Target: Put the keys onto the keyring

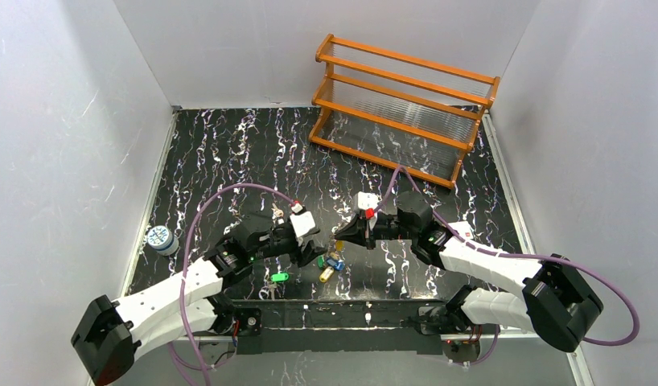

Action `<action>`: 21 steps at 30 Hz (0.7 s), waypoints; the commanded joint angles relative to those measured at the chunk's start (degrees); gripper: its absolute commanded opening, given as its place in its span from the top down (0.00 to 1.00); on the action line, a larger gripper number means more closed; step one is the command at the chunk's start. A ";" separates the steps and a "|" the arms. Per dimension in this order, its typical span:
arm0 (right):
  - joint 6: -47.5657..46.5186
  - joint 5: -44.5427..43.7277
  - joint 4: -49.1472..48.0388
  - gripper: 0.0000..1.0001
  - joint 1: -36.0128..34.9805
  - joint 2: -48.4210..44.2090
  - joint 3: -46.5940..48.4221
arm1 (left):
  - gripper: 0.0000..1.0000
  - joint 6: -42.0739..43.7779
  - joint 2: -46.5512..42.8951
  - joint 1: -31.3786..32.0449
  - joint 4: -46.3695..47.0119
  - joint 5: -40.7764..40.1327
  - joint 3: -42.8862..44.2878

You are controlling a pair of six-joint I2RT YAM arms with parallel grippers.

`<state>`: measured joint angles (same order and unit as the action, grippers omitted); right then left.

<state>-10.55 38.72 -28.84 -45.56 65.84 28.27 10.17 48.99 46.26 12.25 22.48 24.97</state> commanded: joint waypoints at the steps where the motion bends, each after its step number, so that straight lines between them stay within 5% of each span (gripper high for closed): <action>1: 4.61 0.02 -6.43 0.99 -0.32 -1.08 -0.12 | 0.46 -2.18 1.23 0.32 7.78 0.11 -1.94; 8: 9.92 -0.47 -11.85 0.99 -0.30 -0.34 -1.53 | 0.50 -3.92 4.79 1.31 14.65 0.92 -3.92; 16: 14.70 -0.38 -16.28 0.99 -0.32 1.59 -2.76 | 0.70 -4.37 6.85 2.37 16.79 0.62 -4.41; 21: 15.43 -1.25 -16.49 0.99 -0.31 2.46 -3.02 | 0.73 -4.35 7.08 2.96 16.85 0.18 -4.39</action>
<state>2.98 38.26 -39.62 -45.56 67.94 25.32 5.89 56.05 48.60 27.40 22.85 21.04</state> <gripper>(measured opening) 0.031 0.276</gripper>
